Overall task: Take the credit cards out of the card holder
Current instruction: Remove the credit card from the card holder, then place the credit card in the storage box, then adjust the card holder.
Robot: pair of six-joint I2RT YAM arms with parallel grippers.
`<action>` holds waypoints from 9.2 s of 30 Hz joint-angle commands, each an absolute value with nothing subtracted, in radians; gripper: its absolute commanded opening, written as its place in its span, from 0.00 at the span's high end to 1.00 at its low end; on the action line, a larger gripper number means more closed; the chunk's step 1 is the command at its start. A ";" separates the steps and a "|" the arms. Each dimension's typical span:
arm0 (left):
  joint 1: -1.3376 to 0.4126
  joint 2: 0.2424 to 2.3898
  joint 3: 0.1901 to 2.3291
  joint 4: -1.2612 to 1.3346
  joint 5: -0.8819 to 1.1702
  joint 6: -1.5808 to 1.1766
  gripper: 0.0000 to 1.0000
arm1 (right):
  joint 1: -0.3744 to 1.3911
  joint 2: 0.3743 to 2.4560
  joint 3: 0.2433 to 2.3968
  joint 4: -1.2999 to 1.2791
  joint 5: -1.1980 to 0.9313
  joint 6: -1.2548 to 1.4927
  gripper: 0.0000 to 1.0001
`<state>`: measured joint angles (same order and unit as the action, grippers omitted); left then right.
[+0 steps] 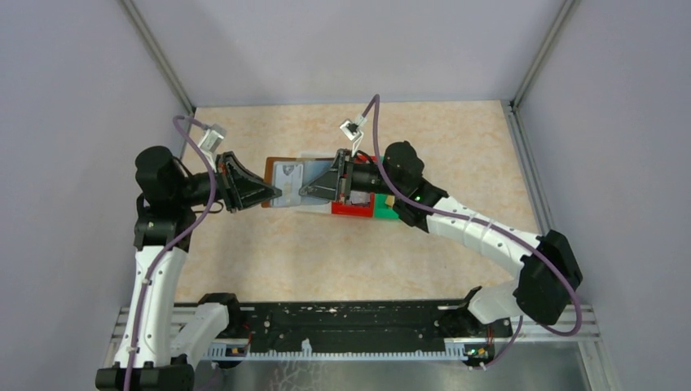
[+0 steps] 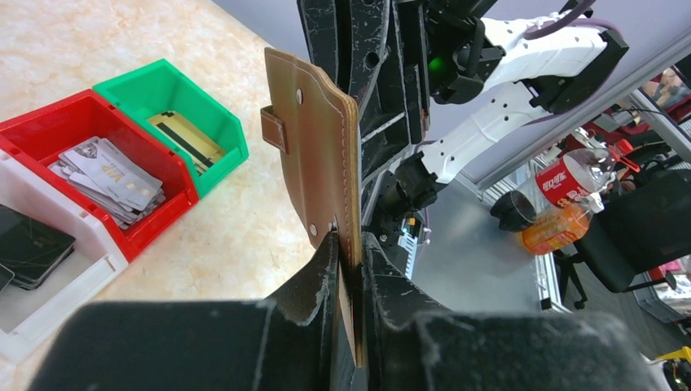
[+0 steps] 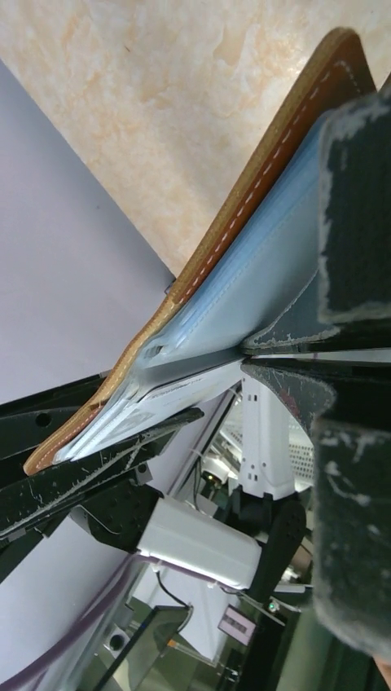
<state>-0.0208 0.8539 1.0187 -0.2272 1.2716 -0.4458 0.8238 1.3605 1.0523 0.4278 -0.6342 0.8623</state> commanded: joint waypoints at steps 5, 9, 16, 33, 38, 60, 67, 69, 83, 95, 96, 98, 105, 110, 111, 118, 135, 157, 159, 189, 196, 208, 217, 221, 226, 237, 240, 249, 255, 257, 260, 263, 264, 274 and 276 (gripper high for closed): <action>-0.035 0.854 1.037 -0.217 1.315 -0.480 0.82 | 0.834 1.274 1.075 0.439 -0.533 0.814 1.00; -0.035 0.852 1.034 -0.154 1.318 -0.555 0.81 | 0.827 1.254 1.045 0.454 -0.528 0.826 1.00; -0.035 0.854 1.032 -0.140 1.321 -0.581 0.77 | 0.810 1.216 0.993 0.467 -0.513 0.847 1.00; -0.035 0.856 1.038 -0.157 1.309 -0.558 0.90 | 0.801 1.180 0.952 0.489 -0.529 0.863 1.00; -0.035 0.856 1.041 -0.158 1.309 -0.555 0.96 | 0.799 1.166 0.945 0.470 -0.535 0.851 1.00; -0.035 0.854 1.042 -0.147 1.289 -0.576 0.94 | 0.818 1.202 0.909 0.606 -0.552 0.916 0.69; -0.035 0.849 1.042 -0.139 1.274 -0.585 0.95 | 0.843 1.251 0.913 0.665 -0.560 0.959 0.67; -0.035 0.847 1.042 -0.132 1.274 -0.595 0.95 | 0.847 1.258 0.917 0.664 -0.559 0.959 0.67; -0.035 0.838 1.036 -0.111 1.269 -0.603 0.94 | 0.874 1.325 0.965 0.705 -0.538 0.991 0.77; -0.035 0.836 1.036 -0.150 1.258 -0.539 0.89 | 0.874 1.330 0.938 0.840 -0.550 1.067 1.00; -0.035 0.836 1.037 -0.150 1.255 -0.543 0.85 | 0.874 1.327 0.928 0.846 -0.551 1.070 1.00; -0.035 0.836 1.038 -0.143 1.256 -0.553 0.81 | 0.875 1.316 0.910 0.849 -0.548 1.070 1.00; -0.035 0.838 1.037 -0.103 1.265 -0.609 0.80 | 0.873 1.295 0.868 0.831 -0.540 1.055 1.00; -0.035 0.835 1.035 -0.084 1.273 -0.630 0.83 | 0.873 1.279 0.851 0.815 -0.539 1.040 1.00; -0.035 0.834 1.035 -0.084 1.272 -0.632 0.84 | 0.873 1.277 0.848 0.817 -0.538 1.041 1.00; -0.035 0.830 1.038 -0.074 1.249 -0.641 0.95 | 0.873 1.265 0.831 0.827 -0.541 1.039 1.00; -0.035 0.823 1.025 -0.074 1.246 -0.649 1.00 | 0.873 1.365 0.926 0.918 -0.560 1.107 0.73; -0.036 0.814 1.042 -0.059 1.095 -0.629 1.00 | 0.859 1.287 0.782 0.956 -0.529 1.125 1.00; -0.035 0.812 1.042 -0.060 1.099 -0.631 1.00 | 0.859 1.296 0.780 0.972 -0.528 1.134 1.00; -0.035 0.819 1.091 -0.145 1.092 -0.440 1.00 | 0.474 1.096 0.821 -0.077 -0.613 0.691 1.00; -0.035 0.812 1.093 -0.141 1.096 -0.441 1.00 | 0.473 1.331 0.993 -0.164 -0.543 0.579 1.00; -0.035 0.801 1.091 -0.132 1.106 -0.466 1.00 | 0.474 1.720 1.277 -0.271 -0.425 0.444 1.00; -0.035 0.789 1.094 -0.126 1.120 -0.479 1.00 | 0.474 1.803 1.326 -0.302 -0.323 0.415 1.00; -0.035 0.785 1.092 -0.125 1.120 -0.480 1.00 | 0.474 1.802 1.325 -0.308 -0.281 0.411 1.00; -0.035 0.782 1.091 -0.122 1.121 -0.483 1.00 | 0.474 1.794 1.321 -0.313 -0.271 0.403 1.00; -0.035 0.783 1.094 -0.123 1.125 -0.482 1.00 | 0.474 1.729 1.295 -0.315 -0.218 0.414 0.95; -0.035 0.783 1.095 -0.124 1.126 -0.481 1.00 | 0.474 1.687 1.275 -0.296 -0.198 0.427 0.87; -0.035 0.781 1.097 -0.124 1.126 -0.486 1.00 | 0.474 1.556 1.255 -0.305 -0.114 0.451 0.80; -0.035 0.788 1.097 -0.119 1.136 -0.495 1.00 | 0.474 1.346 1.199 -0.184 -0.234 0.513 0.45; -0.035 0.790 1.090 -0.111 1.152 -0.503 1.00 | 0.474 1.273 1.184 -0.113 -0.320 0.547 0.36; -0.035 0.789 1.083 -0.107 1.177 -0.508 1.00 | 0.474 1.208 1.175 0.000 -0.469 0.615 0.28; -0.035 0.788 1.077 -0.101 1.208 -0.511 1.00 | 0.476 1.184 1.169 0.088 -0.593 0.716 0.20; -0.035 0.788 1.076 -0.099 1.217 -0.513 1.00 | 0.482 1.179 1.159 0.128 -0.619 0.751 0.17; -0.035 0.790 1.078 -0.064 1.249 -0.549 1.00 | 0.647 1.174 1.084 0.341 -0.765 0.831 0.18; -0.035 0.786 1.079 -0.065 1.251 -0.548 1.00 | 0.665 1.179 1.065 0.410 -0.803 0.862 0.21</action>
